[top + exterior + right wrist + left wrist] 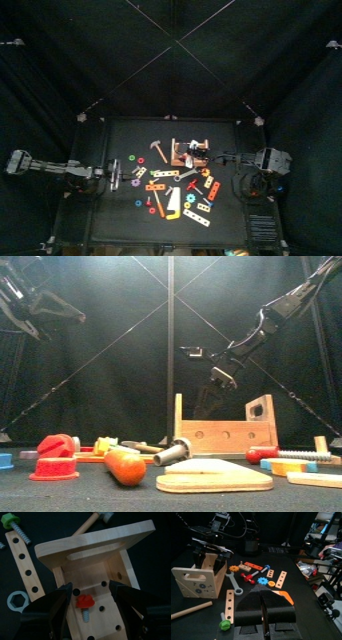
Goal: Grab yellow screw
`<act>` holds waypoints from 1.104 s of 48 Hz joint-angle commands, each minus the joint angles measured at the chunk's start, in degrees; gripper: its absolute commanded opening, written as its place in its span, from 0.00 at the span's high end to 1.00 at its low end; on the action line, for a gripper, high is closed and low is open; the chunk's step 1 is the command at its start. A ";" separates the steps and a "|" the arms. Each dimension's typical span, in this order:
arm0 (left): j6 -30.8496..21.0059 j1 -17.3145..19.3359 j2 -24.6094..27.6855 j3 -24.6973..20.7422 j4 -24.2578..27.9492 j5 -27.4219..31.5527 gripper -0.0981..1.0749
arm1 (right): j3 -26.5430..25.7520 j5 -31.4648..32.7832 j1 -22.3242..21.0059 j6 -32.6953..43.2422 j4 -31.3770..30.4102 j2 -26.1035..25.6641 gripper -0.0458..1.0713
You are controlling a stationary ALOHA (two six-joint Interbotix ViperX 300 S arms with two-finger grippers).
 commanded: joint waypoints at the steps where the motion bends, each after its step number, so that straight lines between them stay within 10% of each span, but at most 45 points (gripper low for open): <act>1: 0.00 0.18 0.09 -0.62 -0.09 -0.53 0.93 | -1.41 0.70 1.14 0.00 0.18 -4.13 0.13; 18: 0.26 1.32 0.62 0.79 -0.70 0.18 0.86 | 2.29 3.69 10.72 0.18 0.53 -13.27 0.13; 41: 0.35 3.43 10.72 -0.18 0.79 1.41 0.22 | 10.46 -2.20 12.04 0.18 4.83 -19.60 0.13; 53: 0.26 3.69 20.48 -3.87 0.79 2.37 0.05 | 11.69 -3.69 11.95 0.18 4.83 -19.86 0.13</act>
